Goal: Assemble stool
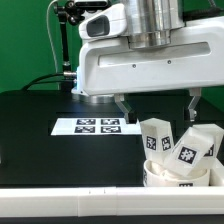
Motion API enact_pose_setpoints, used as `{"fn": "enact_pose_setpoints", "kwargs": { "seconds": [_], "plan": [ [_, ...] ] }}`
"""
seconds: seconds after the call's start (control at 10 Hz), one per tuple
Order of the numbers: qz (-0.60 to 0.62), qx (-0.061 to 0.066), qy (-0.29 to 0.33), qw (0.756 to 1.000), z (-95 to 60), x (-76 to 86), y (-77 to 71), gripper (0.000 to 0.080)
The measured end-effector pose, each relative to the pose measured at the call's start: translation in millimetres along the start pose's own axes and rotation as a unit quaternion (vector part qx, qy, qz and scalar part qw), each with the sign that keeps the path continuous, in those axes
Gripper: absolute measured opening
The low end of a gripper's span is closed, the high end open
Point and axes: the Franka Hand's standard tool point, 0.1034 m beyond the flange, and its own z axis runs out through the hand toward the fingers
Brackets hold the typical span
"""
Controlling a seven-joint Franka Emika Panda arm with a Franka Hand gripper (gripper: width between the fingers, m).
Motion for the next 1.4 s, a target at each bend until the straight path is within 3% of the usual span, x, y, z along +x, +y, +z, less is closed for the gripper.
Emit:
{"fn": "enact_pose_setpoints", "kwargs": {
  "seconds": [0.3, 0.5, 0.6, 0.7, 1.1, 1.4],
  "plan": [
    [-0.078, -0.007, 0.009, 0.997, 0.7, 0.4, -3.3, 0.0649],
    [-0.213, -0.017, 0.008, 0.977, 3.4, -4.0, -13.0, 0.0649],
    [-0.263, -0.015, 0.001, 0.965, 7.0, -8.0, -16.8, 0.0649],
    [-0.295, -0.014, -0.006, 0.955, 7.2, -8.9, -15.1, 0.0649],
    [-0.404, -0.031, -0.01, 0.914, 6.3, -5.4, -5.9, 0.0649],
    [-0.541, -0.056, -0.027, 0.839, 11.7, -7.9, -13.2, 0.0649]
  ]
}}
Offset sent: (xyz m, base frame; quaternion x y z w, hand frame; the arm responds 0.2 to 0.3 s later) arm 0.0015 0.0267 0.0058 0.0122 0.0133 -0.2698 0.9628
